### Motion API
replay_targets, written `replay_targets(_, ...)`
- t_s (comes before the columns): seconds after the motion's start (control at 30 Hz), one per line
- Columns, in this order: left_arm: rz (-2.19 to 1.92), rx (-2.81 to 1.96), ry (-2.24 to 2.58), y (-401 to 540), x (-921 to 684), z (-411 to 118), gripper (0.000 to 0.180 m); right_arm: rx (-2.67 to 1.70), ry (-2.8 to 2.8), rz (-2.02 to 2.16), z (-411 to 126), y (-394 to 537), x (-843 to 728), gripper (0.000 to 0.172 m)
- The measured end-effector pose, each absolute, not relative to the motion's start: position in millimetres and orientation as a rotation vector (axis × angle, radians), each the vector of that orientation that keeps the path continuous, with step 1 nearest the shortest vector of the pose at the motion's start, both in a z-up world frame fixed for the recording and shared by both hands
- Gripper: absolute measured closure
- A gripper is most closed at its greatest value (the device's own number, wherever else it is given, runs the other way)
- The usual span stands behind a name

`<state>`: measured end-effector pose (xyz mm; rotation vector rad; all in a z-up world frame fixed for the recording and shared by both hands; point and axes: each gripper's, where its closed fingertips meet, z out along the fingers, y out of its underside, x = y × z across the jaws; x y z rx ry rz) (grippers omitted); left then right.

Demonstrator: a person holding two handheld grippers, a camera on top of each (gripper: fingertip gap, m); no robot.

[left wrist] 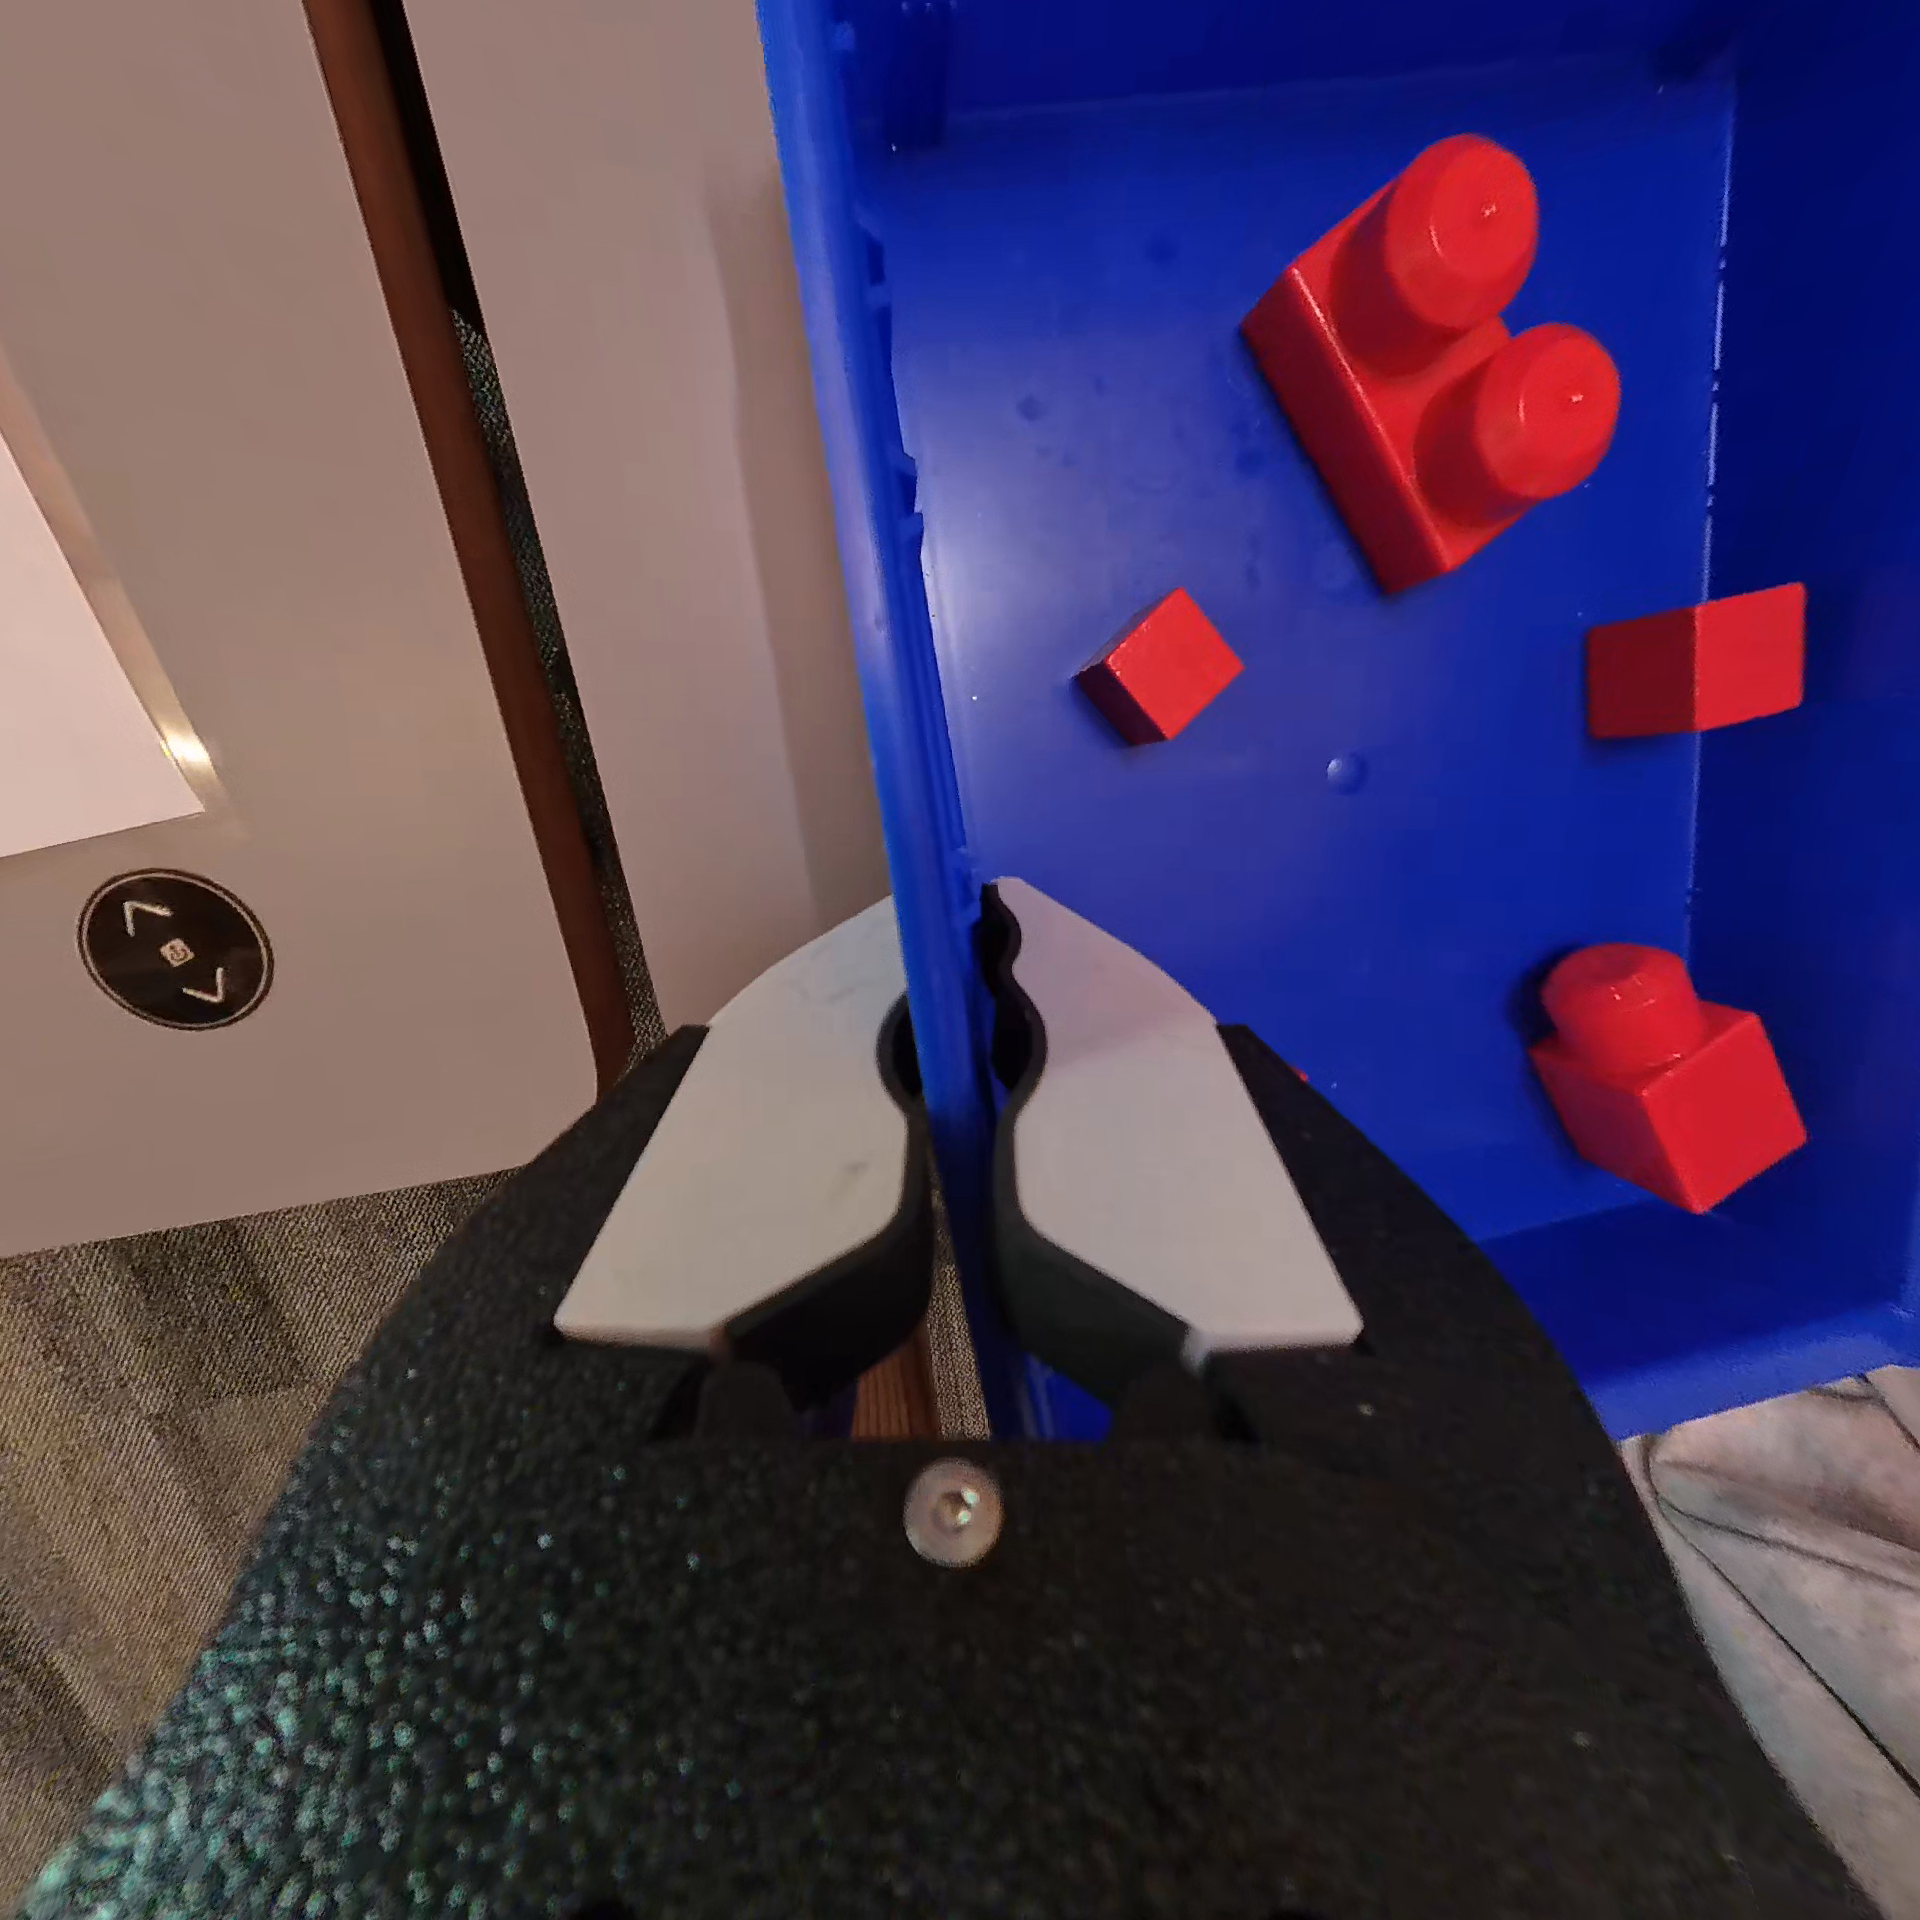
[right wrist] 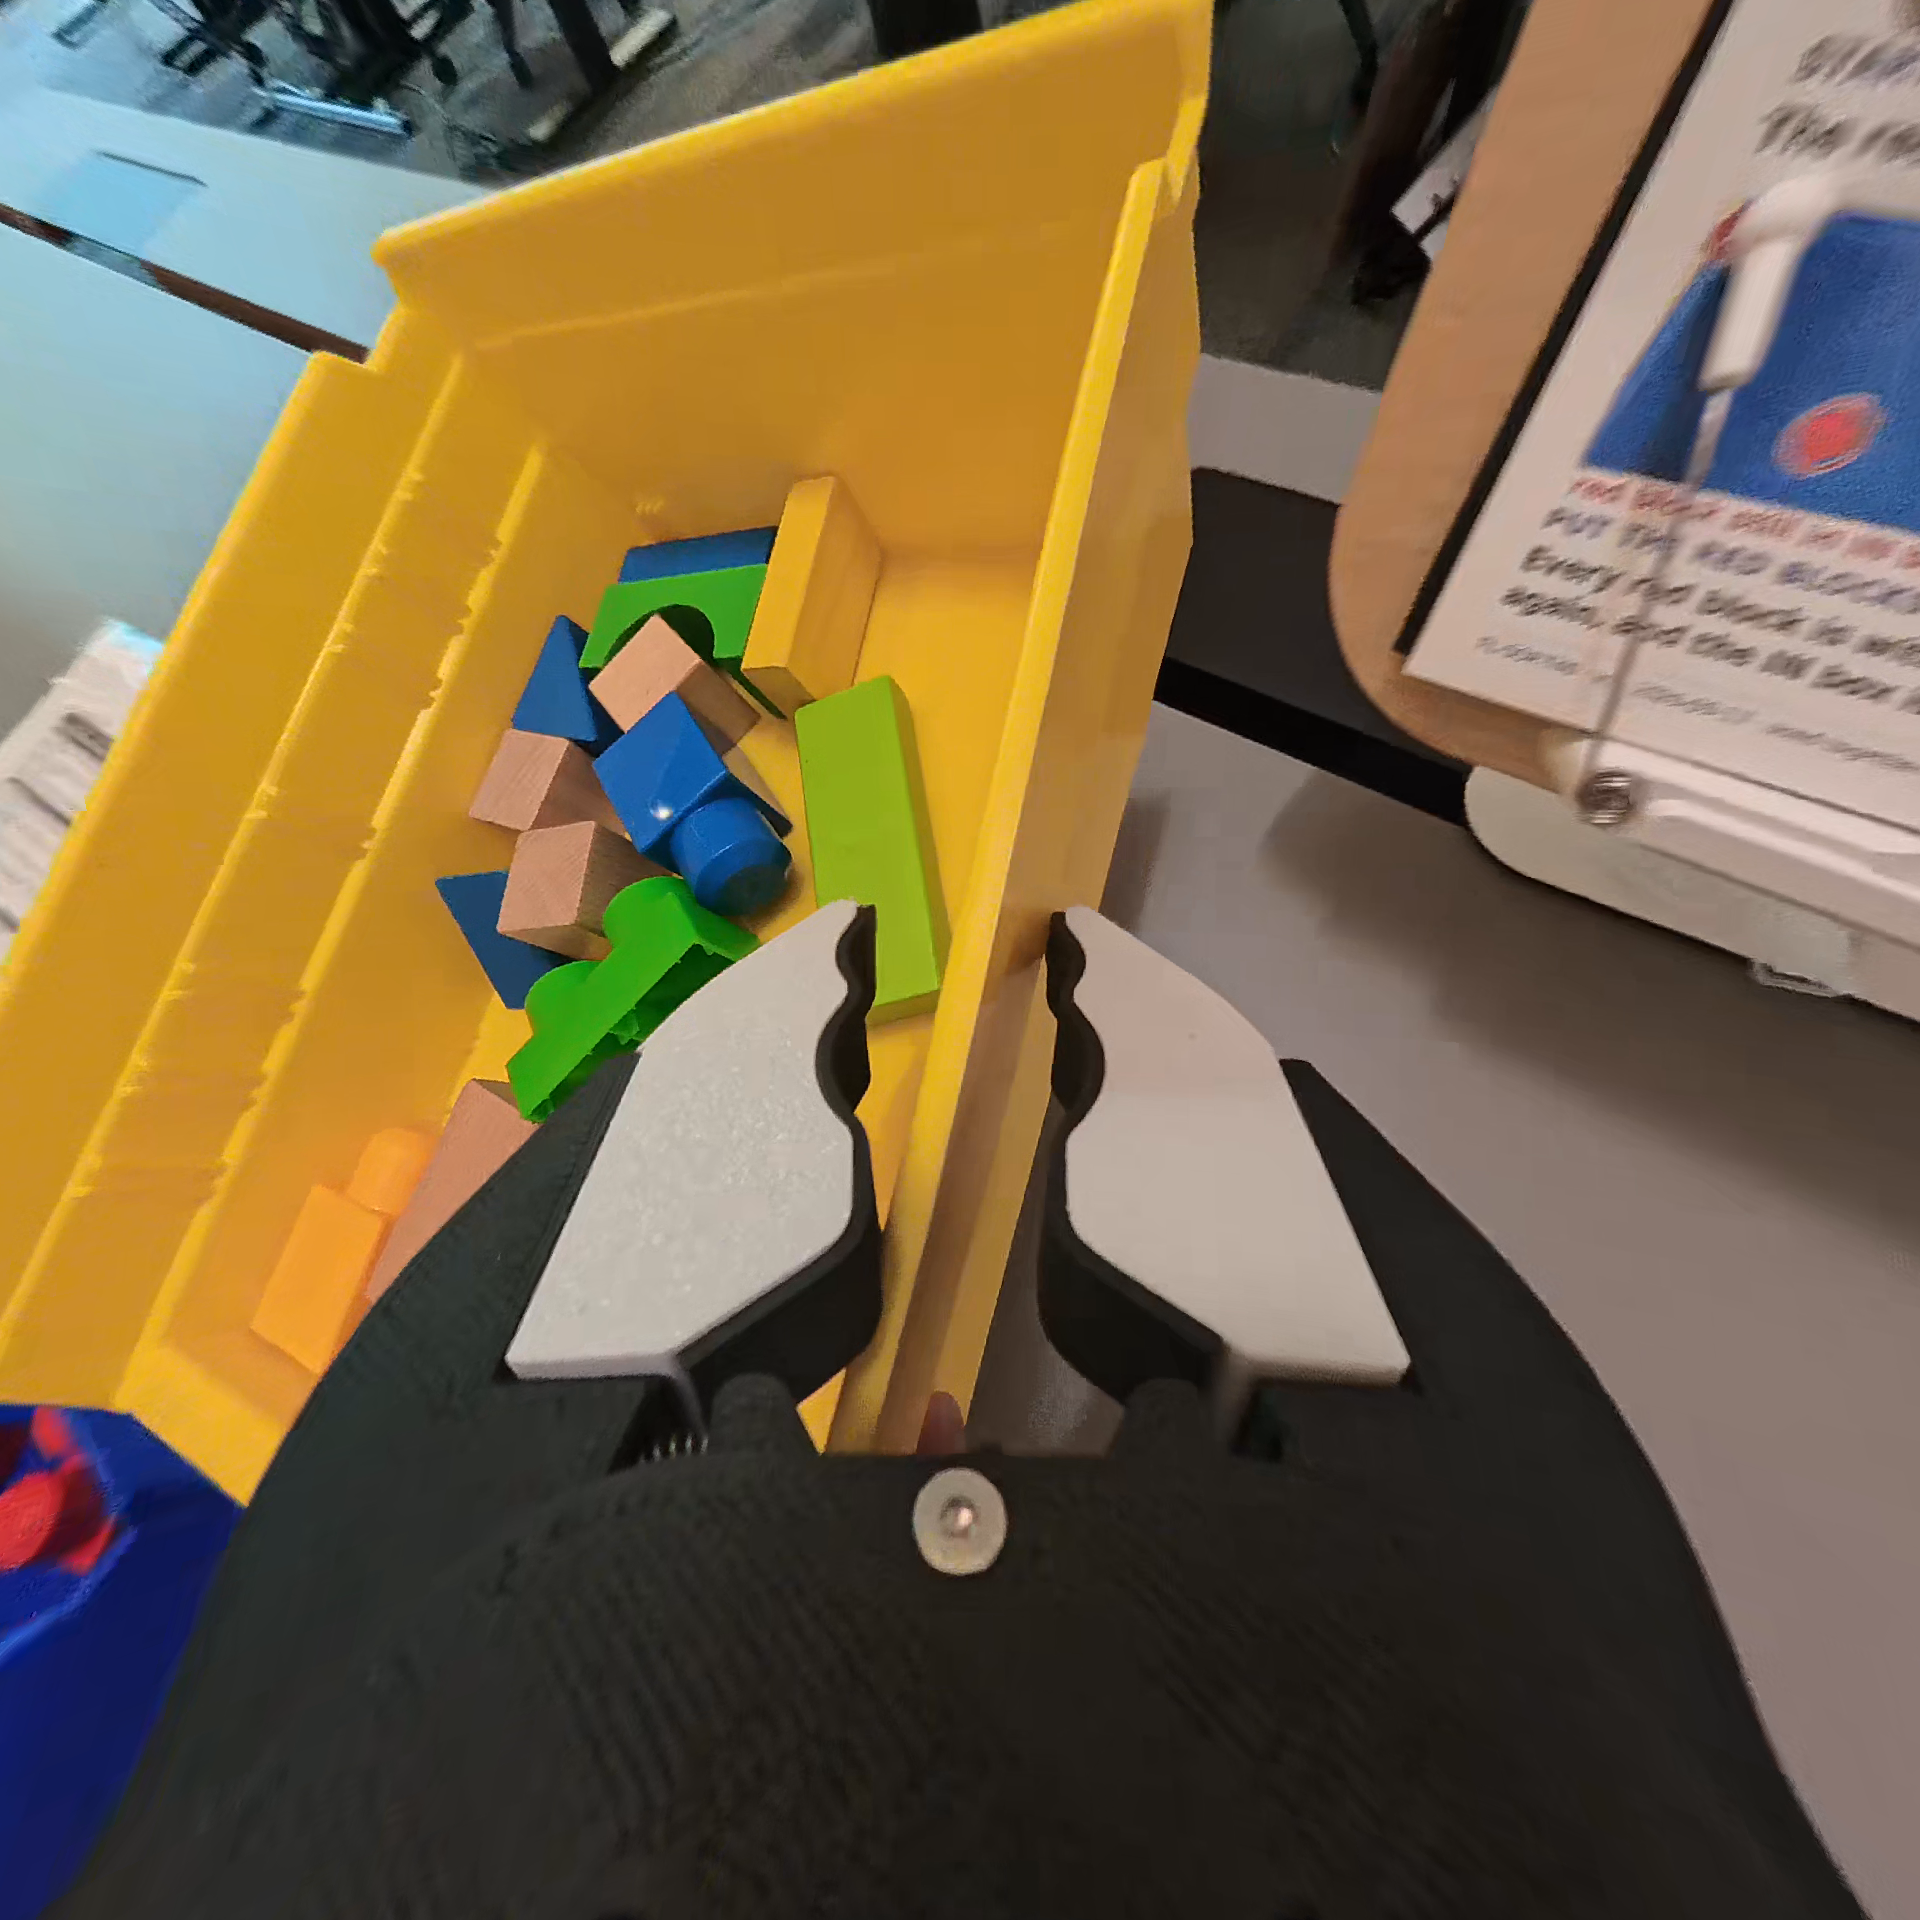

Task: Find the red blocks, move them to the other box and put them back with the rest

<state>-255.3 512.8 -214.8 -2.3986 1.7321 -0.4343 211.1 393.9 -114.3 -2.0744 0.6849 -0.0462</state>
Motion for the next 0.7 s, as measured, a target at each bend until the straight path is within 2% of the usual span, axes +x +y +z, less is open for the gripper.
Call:
replay_targets(0.2,-0.41,-2.388,1.748,508,-239,-212,0.175,-2.008,0.542,-0.078,-43,304,223,0.145)
replay_targets(0.27,-0.413,-2.378,1.758,505,-226,-211,0.175,-1.997,0.524,-0.099,-32,264,229,0.146)
replay_targets(0.33,-0.41,-2.369,1.77,502,-212,-211,0.175,-1.976,0.554,-0.09,-27,218,240,0.155)
replay_targets(0.7,-0.418,-2.301,1.887,483,-119,-212,0.175,-2.047,0.824,0.027,-121,-49,275,0.158)
